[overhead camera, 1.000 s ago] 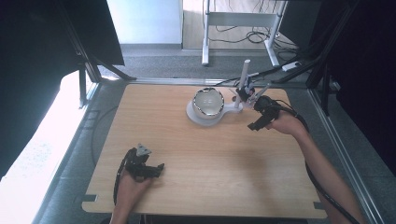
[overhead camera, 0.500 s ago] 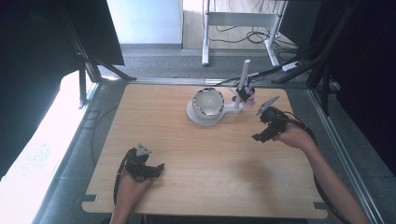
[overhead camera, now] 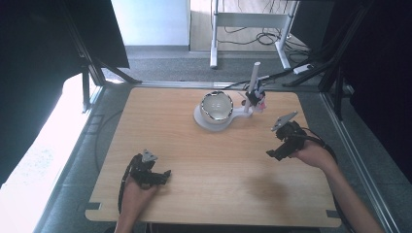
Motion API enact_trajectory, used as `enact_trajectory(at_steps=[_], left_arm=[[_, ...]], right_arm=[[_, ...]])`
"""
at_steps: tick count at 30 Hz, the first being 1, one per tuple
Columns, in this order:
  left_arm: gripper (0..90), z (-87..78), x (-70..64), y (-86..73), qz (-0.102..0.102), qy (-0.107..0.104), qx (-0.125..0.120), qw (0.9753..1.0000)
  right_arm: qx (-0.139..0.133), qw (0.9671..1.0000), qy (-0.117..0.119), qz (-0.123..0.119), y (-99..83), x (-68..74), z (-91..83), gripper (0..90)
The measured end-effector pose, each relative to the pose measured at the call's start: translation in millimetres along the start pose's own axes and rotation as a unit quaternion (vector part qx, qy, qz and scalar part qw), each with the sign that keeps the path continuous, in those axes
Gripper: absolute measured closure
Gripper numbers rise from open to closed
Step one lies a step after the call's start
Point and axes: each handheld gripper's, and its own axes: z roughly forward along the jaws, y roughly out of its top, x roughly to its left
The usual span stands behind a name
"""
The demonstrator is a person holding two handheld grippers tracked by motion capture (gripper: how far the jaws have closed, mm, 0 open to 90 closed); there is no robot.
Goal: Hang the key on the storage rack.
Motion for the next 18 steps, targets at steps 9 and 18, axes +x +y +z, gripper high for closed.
enact_trajectory(at_steps=[9,18], left_arm=[[4.0,0.2,-0.4,-0.1,-0.003,0.0,-0.001,1.0],[4.0,0.0,-0.2,-0.1,-0.001,0.0,0.0,1.0]], right_arm=[[-0.019,0.9997,0.001,0.013,-22.5,15.0,-2.4,3.1],[-0.041,0.9985,-0.003,0.035,-42.1,32.1,9.0,2.8]])
